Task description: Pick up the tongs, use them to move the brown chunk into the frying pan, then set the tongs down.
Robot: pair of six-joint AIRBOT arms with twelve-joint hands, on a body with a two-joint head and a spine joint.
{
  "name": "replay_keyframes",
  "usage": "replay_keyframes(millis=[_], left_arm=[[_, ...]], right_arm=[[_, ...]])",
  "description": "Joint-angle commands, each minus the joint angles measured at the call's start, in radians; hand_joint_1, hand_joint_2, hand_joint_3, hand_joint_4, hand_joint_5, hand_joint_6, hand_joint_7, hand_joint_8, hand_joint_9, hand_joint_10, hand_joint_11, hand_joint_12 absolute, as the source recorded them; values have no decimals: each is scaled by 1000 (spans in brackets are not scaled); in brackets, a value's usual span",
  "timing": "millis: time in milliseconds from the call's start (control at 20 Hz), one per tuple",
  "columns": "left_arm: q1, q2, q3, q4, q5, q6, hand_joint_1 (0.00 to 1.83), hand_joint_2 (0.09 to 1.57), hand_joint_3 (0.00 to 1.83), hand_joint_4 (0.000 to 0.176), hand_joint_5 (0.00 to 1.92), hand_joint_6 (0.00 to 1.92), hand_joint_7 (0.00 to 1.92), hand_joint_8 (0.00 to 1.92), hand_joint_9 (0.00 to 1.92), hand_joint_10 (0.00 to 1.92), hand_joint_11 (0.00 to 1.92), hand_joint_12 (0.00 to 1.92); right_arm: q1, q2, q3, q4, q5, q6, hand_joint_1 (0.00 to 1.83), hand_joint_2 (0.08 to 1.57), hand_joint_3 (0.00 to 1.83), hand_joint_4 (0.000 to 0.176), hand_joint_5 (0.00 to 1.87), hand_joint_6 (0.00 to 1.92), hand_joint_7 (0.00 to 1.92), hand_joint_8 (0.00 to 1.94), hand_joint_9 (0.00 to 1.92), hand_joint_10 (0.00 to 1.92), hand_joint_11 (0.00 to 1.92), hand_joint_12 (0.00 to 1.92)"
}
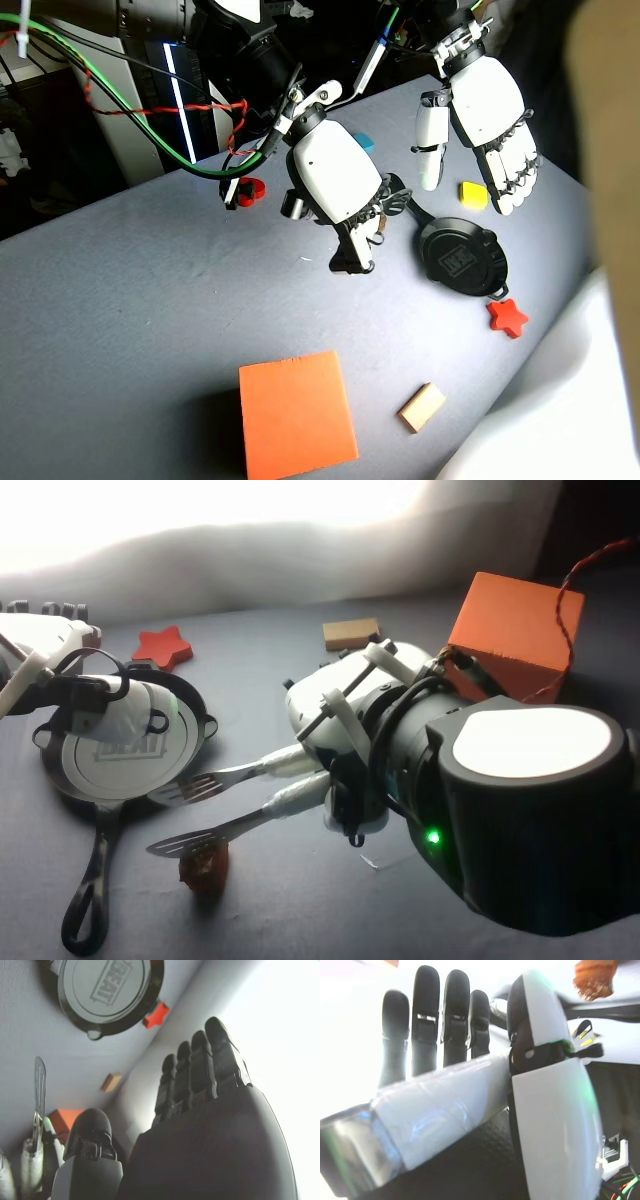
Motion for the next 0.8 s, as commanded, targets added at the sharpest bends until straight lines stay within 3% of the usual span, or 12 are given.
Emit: replay_keyframes(millis=[0,200,250,300,350,400,450,500,600,750], left_arm=[[-17,3,9,82,-22,10,2,1256,1,0,87,2,104,1,83,2,0,316],[-33,-1,28,84,-22,9,0,1250,0,0,88,1,110,1,93,3,0,327],[-36,-2,31,84,-22,5,2,1254,2,0,77,2,98,0,83,0,0,290],[-40,-2,34,84,-22,-5,2,1254,2,0,77,2,98,0,83,0,0,290],[-43,-2,38,84,-22,-17,4,1257,2,0,86,5,106,2,94,4,0,342],[-44,-2,42,84,-22,-27,0,1256,0,0,73,0,90,0,84,0,0,339],[-45,-2,46,84,-21,-32,0,1256,0,0,73,0,90,0,84,0,0,339],[-47,-2,51,84,-25,-40,0,1253,0,0,82,4,99,4,89,2,0,342],[-47,-1,56,84,-42,-63,0,1253,0,0,73,3,89,3,83,3,0,334],[-50,-1,65,84,-44,-69,5,1253,0,0,77,2,102,3,94,4,0,358]], right_arm=[[4,1,3,-94,-8,4,1129,1173,0,0,853,232,999,5,783,501,362,1482],[-17,-14,12,-94,-8,9,1121,1178,0,0,855,226,1001,5,788,507,364,1484],[-21,-16,16,-94,-8,13,1103,1190,52,0,786,1072,995,2,768,524,360,1522],[-25,-20,21,-94,-8,13,1103,1190,52,0,786,1072,995,2,768,524,360,1522],[-28,-23,26,-94,-6,14,1092,1229,19,0,742,1289,1003,4,755,560,341,1538],[-32,-28,34,-94,-3,15,1085,1250,0,0,720,1358,1001,2,729,615,330,1550],[-34,-31,37,-94,0,15,1085,1250,0,0,720,1358,1001,2,729,615,330,1550],[-36,-34,41,-94,6,18,1133,1189,0,0,714,582,995,11,735,598,343,1502],[-41,-39,44,-94,15,24,1115,1193,0,0,805,336,991,4,755,545,340,1485],[-53,-46,47,-94,24,21,1115,1178,0,0,841,235,983,0,757,520,348,1471]])
